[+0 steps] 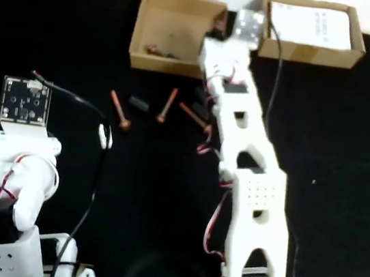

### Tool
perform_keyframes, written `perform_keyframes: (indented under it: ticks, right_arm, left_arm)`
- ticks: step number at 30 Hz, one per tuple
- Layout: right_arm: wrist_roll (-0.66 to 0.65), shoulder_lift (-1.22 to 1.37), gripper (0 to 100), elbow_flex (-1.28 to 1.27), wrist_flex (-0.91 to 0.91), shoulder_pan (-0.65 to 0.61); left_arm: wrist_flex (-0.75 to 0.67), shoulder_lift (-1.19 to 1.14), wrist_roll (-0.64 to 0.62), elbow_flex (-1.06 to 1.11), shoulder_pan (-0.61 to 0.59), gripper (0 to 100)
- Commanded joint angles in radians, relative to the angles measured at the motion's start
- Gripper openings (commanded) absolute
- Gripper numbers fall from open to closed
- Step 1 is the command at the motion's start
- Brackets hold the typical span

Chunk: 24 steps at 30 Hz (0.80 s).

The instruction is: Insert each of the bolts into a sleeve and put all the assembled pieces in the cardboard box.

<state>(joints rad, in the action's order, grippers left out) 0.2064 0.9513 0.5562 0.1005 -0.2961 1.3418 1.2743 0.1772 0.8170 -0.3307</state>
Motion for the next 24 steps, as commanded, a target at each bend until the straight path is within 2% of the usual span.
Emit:
perform_keyframes:
  ticks: [1, 11, 18, 24]
  right_arm:
    - [0.005, 0.002, 0.6, 0.074, 0.004, -0.01]
    - [-0.003, 0.033, 0.9, 0.068, 0.012, -0.022]
    - [-0.003, 0.033, 18.9, 0.065, 0.012, -0.033]
    - [-0.003, 0.033, 20.1, 0.064, 0.012, -0.033]
  left_arm:
    - [-0.015, 0.008, 0.006, -0.002, -0.002, 1]
    - [-0.014, 0.008, 0.006, -0.002, -0.002, 1]
    - [-0.009, 0.008, 0.006, -0.002, -0.002, 1]
    - [-0.008, 0.008, 0.006, -0.002, -0.002, 1]
